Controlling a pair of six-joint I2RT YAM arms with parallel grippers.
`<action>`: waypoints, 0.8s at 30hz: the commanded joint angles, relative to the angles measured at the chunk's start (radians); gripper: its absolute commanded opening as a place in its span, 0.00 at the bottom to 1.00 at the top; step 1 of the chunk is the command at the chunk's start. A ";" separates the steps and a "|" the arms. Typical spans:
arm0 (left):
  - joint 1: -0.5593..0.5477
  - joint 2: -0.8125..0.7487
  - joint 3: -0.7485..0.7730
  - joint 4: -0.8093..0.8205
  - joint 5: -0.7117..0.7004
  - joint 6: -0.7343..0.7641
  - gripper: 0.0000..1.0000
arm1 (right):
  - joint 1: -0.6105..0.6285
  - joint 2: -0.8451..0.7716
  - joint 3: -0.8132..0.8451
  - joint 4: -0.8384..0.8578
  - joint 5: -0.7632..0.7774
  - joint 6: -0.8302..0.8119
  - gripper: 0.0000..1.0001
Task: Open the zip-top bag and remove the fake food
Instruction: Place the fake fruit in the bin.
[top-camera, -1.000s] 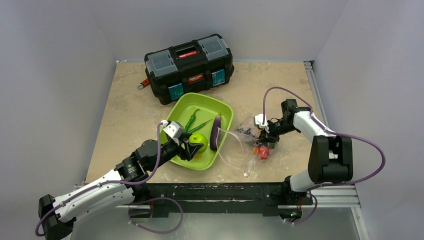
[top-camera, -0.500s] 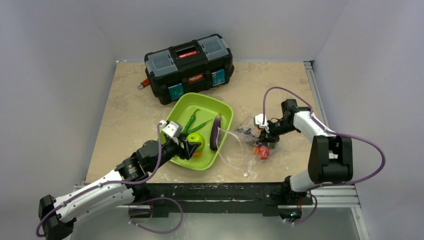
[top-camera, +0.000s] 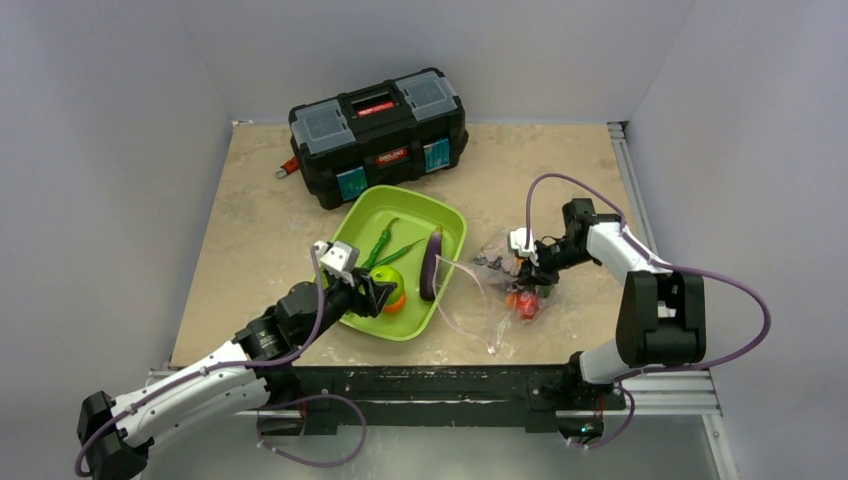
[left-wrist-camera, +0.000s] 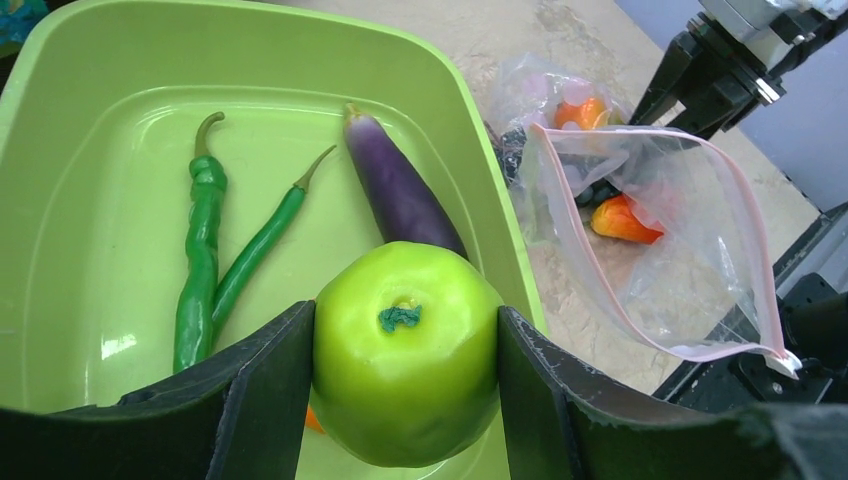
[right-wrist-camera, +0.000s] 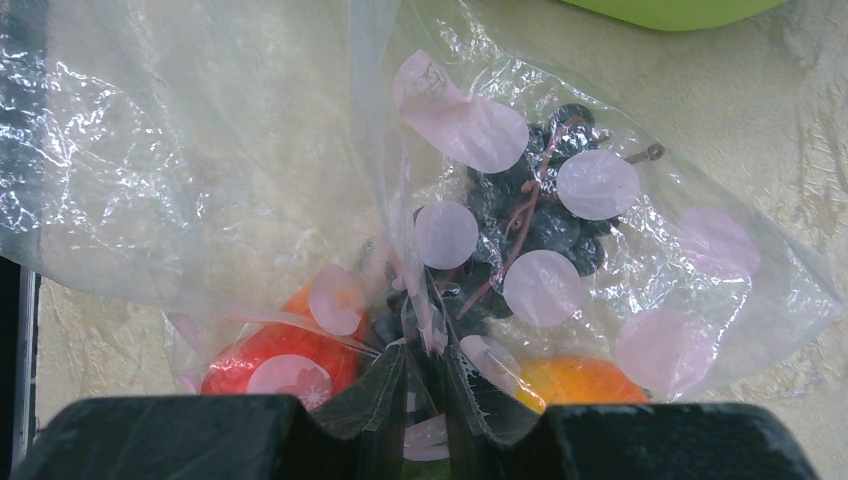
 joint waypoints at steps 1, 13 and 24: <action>0.029 0.008 -0.007 0.036 -0.026 -0.056 0.00 | -0.005 0.009 0.022 -0.022 -0.008 -0.013 0.19; 0.193 0.073 -0.016 0.057 0.124 -0.163 0.00 | -0.005 0.011 0.022 -0.024 -0.009 -0.014 0.19; 0.275 0.162 0.003 0.070 0.220 -0.211 0.00 | -0.005 0.011 0.024 -0.026 -0.009 -0.015 0.19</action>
